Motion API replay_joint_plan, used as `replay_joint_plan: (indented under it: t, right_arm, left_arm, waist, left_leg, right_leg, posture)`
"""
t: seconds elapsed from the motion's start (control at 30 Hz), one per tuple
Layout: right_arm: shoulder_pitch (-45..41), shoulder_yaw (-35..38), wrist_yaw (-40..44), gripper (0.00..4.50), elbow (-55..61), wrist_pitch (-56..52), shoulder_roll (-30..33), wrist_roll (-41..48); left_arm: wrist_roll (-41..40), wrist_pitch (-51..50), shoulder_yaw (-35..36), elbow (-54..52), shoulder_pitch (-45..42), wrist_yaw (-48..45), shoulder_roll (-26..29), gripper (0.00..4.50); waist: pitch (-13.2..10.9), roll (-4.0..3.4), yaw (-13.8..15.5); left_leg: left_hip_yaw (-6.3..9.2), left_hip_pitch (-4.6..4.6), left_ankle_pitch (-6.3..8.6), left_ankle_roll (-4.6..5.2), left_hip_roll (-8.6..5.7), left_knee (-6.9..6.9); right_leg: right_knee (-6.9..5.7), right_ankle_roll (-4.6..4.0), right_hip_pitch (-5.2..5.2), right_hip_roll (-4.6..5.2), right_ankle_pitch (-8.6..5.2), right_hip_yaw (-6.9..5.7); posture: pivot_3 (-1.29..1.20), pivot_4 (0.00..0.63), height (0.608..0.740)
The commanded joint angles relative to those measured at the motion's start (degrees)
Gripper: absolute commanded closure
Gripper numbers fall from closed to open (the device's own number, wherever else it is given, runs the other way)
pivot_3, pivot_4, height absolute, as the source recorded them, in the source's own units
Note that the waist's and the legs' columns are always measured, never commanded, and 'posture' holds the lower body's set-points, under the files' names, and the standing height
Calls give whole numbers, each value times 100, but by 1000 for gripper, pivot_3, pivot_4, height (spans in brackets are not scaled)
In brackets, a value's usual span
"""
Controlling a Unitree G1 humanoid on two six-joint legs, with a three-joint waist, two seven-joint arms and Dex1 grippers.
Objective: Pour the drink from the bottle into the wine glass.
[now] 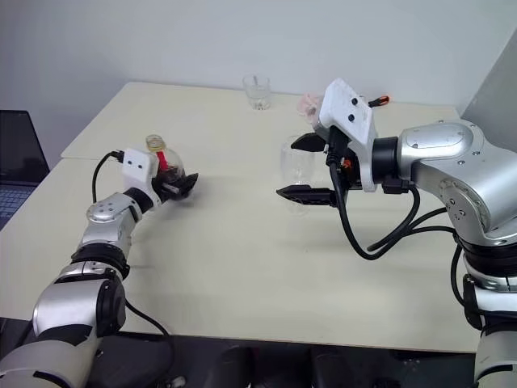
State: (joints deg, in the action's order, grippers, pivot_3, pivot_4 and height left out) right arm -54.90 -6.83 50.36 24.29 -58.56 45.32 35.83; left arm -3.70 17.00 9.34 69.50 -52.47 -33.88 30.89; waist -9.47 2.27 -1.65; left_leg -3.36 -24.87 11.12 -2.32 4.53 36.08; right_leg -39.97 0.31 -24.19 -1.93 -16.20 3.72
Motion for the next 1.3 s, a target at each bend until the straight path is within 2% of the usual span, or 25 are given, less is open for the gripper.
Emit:
replay_joint_plan:
  t: [0.03,0.13,0.23,0.43,0.53,0.63,0.73,0.83,1.03,1.3]
  right_arm:
    - [-171,322,-118,0,322,-195,150,132]
    - [-27,570,-185,0,489,-407,287,329]
    - [168,860,-334,0,668,-632,350,522]
    - [1258,2075,-1167,0,1458,-1493,303,1033]
    - [2016,2624,-1916,0,2035,-1822,-180,1137]
    - [2561,3020,-2566,0,2470,-1697,-822,1155]
    - [3195,3162,-2804,0,2936,-1351,-1350,1348]
    - [3588,3002,-2886,0,3221,-890,-1418,1266]
    - [3775,2612,-3387,0,3283,-526,-1468,1261]
    - [3946,2539,-3849,0,3193,-276,-1439,1482]
  left_arm:
    - [54,173,24,92,-174,175,-40,1144]
    - [42,174,65,158,-158,161,15,2029]
    - [40,193,76,172,-180,113,100,2650]
    - [277,190,-233,30,-931,-418,209,3261]
    - [548,472,-554,-72,-1567,-678,70,3411]
    - [811,871,-805,-41,-2008,-519,-157,3454]
    - [1192,1357,-1155,43,-2323,-334,-479,3469]
    - [1552,1701,-1449,162,-2506,-110,-614,3470]
    - [2267,2052,-2043,334,-2795,240,-727,3475]
    - [2687,2150,-2319,459,-2958,735,-672,3475]
  waist:
    - [0,0,-2]
    - [0,0,-3]
    - [0,0,-4]
    - [-6,11,3]
    - [-13,31,73]
    - [-14,30,115]
    - [-14,29,125]
    - [-16,26,66]
    - [-19,24,-61]
    - [-19,25,-52]
  left_leg:
    - [1,0,0,0,1,-1]
    - [2,0,0,0,2,-3]
    - [2,0,0,0,2,-2]
    - [5,-3,0,-1,0,-1]
    - [15,-9,-1,-2,-1,0]
    - [13,-13,-1,-2,-9,5]
    - [5,-10,-1,-2,-15,5]
    - [5,-6,0,-1,-16,2]
    - [14,-1,-1,0,-9,3]
    - [7,-2,-1,-1,-11,2]
  right_leg:
    - [0,0,0,0,0,0]
    - [-2,-1,0,-1,0,-2]
    - [-1,-1,1,-1,0,-3]
    - [-2,0,2,0,0,-7]
    - [-2,-1,4,0,0,-19]
    - [0,3,6,2,1,-12]
    - [5,12,8,6,4,0]
    - [5,16,8,3,2,4]
    - [-3,40,6,-12,-10,6]
    - [2,41,8,-8,-11,12]
  posture:
    - [0,150,740]
    - [0,150,740]
    - [0,150,740]
    - [0,150,740]
    - [0,150,740]
    - [0,150,740]
    - [0,150,740]
    - [0,150,740]
    - [0,150,740]
    - [0,150,740]
